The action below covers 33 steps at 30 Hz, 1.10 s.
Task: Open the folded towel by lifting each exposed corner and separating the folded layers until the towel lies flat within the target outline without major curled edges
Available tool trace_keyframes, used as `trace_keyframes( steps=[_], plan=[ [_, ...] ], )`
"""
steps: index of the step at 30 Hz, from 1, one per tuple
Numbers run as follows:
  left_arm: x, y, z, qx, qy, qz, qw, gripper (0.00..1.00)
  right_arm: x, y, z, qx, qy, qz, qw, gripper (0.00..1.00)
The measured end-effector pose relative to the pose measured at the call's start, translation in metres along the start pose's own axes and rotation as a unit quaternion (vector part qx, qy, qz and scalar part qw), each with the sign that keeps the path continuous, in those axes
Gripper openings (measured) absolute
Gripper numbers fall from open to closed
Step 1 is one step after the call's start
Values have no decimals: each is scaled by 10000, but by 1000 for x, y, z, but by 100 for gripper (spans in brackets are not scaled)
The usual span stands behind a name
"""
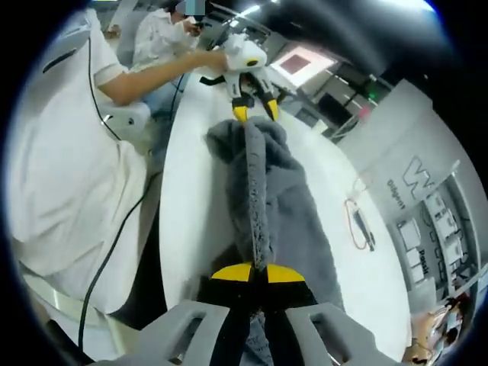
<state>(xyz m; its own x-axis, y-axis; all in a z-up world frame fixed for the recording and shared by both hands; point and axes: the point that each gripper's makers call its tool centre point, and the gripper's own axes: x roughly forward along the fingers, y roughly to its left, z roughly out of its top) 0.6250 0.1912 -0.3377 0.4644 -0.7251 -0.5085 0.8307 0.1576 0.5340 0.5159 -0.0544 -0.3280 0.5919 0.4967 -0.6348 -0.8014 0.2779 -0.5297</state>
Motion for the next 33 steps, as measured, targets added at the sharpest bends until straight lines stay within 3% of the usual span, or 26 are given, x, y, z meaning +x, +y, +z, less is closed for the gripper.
trace_keyframes(
  steps=[2,6,7,13,14,16,19,20,22,23,24,28,30,31,33],
  plan=[
    [1,-2,4,231,14,-26,9997,19,0,-2,-2,-5,15,-25,10000,0],
    [-2,14,5,360,89,371,9986,13,1,-5,0,-217,-58,-100,9997,0],
    [-9,25,14,547,10,674,9962,12,3,-1,3,-233,-77,-12,9997,0],
    [-24,40,39,1178,-144,1302,9844,10,6,-6,0,-500,73,-151,9986,0],
    [-28,43,48,1559,-196,1479,9764,10,7,-6,-1,-530,105,-168,9984,0],
    [-35,47,61,1911,-321,1729,9657,10,8,-4,-2,-405,128,-101,9990,0],
    [-43,53,71,1872,-490,1953,9615,9,10,0,-1,-382,121,-26,9992,0],
    [-51,59,75,1866,-487,2152,9573,9,13,3,2,-458,87,24,9989,0],
    [-58,63,85,2191,-556,2381,9446,9,17,6,6,-474,74,78,9988,0],
    [-65,66,94,2548,-646,2645,9279,9,20,10,8,-485,68,145,9987,0],
    [-69,68,101,2743,-717,2810,9169,9,22,13,11,-537,45,200,9983,0],
    [-76,70,113,3071,-837,3065,8971,9,26,17,15,-656,10,256,9975,0],
    [-78,68,117,3091,-879,3083,8954,9,26,17,15,-800,15,252,9965,0],
    [-77,67,116,2971,-845,2995,9027,9,26,17,14,-788,31,253,9966,0],
    [-74,66,112,2971,-788,2911,9060,9,26,17,12,-722,54,265,9970,0]
  ],
)
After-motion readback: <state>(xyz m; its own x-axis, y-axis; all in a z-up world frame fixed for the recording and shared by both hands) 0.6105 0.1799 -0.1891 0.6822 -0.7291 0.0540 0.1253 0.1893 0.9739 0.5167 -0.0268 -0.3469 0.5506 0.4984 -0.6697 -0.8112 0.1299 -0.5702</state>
